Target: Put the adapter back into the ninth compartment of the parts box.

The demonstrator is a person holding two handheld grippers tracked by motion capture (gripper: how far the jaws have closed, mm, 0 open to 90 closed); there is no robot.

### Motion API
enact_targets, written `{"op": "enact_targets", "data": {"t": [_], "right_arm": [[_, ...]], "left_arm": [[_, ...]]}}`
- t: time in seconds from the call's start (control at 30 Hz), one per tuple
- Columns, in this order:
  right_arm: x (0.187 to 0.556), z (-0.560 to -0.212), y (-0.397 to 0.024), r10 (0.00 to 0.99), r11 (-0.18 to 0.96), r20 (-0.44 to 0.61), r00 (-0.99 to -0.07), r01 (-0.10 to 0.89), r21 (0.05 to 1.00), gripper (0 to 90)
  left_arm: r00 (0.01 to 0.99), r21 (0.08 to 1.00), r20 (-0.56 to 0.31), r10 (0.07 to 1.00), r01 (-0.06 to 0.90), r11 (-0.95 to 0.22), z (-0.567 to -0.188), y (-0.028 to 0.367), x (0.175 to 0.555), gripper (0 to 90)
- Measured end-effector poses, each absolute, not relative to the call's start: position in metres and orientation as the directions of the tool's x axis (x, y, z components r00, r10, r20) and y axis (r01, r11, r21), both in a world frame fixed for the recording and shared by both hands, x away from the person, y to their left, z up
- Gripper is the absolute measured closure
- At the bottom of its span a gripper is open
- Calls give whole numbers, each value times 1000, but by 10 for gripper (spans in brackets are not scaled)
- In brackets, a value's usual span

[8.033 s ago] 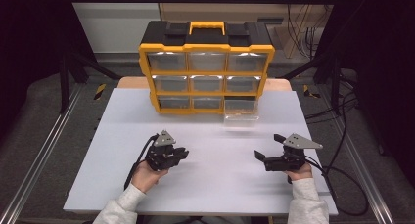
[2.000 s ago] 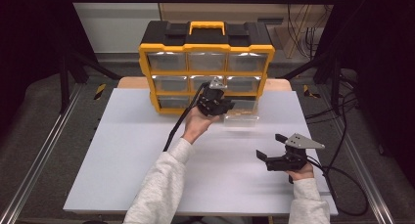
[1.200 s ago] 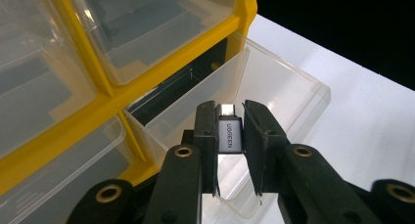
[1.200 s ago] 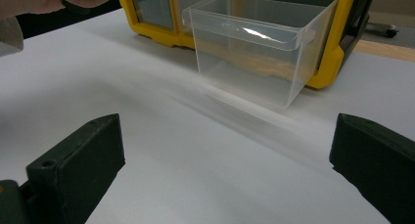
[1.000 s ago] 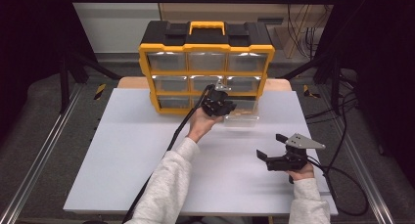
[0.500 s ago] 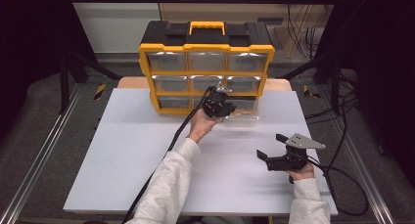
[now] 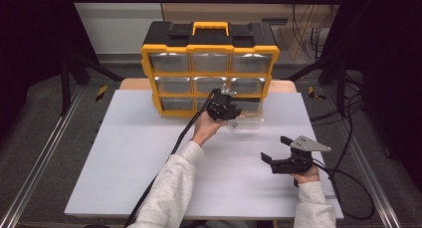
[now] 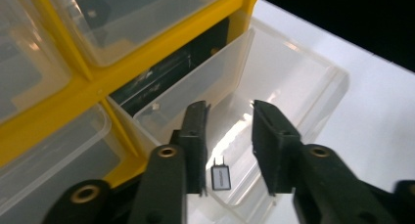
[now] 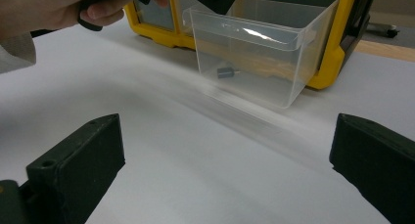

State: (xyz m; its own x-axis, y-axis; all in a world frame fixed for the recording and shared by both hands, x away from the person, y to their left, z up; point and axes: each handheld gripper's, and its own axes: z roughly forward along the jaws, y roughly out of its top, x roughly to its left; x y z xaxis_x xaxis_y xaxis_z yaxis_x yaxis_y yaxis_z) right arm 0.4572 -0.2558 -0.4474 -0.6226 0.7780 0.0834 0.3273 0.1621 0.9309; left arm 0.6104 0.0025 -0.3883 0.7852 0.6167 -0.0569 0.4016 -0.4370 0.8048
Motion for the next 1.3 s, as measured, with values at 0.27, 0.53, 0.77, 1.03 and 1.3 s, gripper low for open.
{"op": "enact_targets", "data": {"t": [0.27, 0.53, 0.77, 1.03, 1.3], "right_arm": [[457, -447, -256, 778, 158, 88, -622, 330, 931, 3], [457, -448, -255, 778, 159, 88, -622, 331, 930, 2], [457, -448, -255, 779, 160, 89, -621, 334, 929, 2], [458, -447, -256, 780, 160, 88, -619, 333, 929, 2], [457, -447, -255, 776, 162, 89, -624, 334, 929, 2]], "left_arm": [[797, 833, -73, 600, 379, -402, -375, 13, 602, 447], [797, 864, -67, 600, 347, -365, -369, 31, 591, 264], [792, 870, -57, 608, 339, -359, -365, 47, 579, 121], [788, 873, -43, 614, 328, -361, -360, 66, 566, 30], [779, 883, -50, 625, 328, -337, -362, 87, 554, 3]]}}
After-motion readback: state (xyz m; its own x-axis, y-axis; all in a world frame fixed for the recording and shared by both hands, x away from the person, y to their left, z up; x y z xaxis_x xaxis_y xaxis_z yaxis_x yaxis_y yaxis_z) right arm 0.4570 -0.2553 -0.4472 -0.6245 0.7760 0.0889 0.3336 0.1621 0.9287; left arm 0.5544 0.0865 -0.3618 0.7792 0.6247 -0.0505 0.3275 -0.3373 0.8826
